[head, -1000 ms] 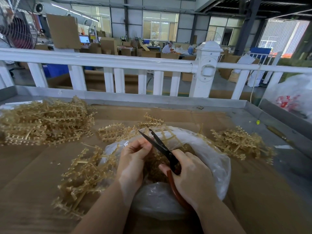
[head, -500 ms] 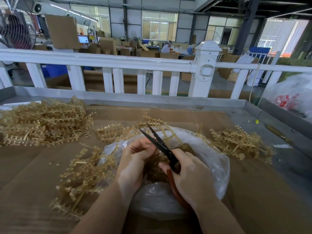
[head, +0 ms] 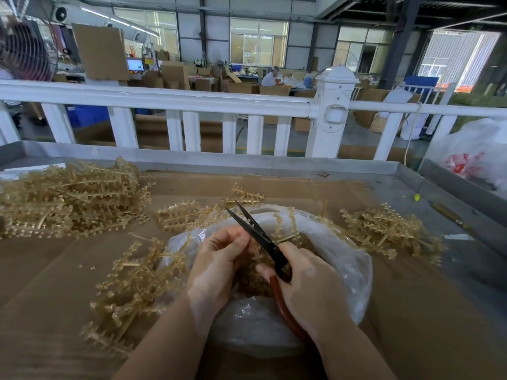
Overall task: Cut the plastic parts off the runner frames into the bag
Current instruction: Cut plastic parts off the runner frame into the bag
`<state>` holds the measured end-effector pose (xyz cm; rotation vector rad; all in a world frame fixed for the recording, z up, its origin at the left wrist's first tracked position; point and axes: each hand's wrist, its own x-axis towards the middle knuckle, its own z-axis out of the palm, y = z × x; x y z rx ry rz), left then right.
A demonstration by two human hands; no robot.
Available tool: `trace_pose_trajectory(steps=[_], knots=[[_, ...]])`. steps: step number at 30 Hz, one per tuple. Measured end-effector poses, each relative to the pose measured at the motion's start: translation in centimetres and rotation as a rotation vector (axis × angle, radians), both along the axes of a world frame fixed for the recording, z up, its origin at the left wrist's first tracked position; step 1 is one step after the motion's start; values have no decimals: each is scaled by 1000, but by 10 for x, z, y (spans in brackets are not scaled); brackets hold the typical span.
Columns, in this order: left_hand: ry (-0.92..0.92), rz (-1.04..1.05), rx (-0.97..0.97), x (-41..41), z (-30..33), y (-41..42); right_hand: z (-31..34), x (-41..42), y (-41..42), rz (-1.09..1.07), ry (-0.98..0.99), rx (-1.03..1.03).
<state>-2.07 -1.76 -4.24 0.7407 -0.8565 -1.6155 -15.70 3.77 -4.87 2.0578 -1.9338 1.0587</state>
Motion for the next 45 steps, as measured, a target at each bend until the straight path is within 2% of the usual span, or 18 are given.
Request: trace_pose_trajectory(steps=[13,21,26,32,45], knots=[[-24,-51,-23,0,-3,-2,2,0,-3,15,26,-32],[65,35,65,0,-2,-5,0,1,-2,4,21,10],[44,74,22,-3,-2,-4,1,1,-3,-51,-9,5],[153,-12,4,2,-1,-3,2,2,-1,-37,27,17],[71,24,105,4,-5,-8,-2,0,-3,-51,58,13]])
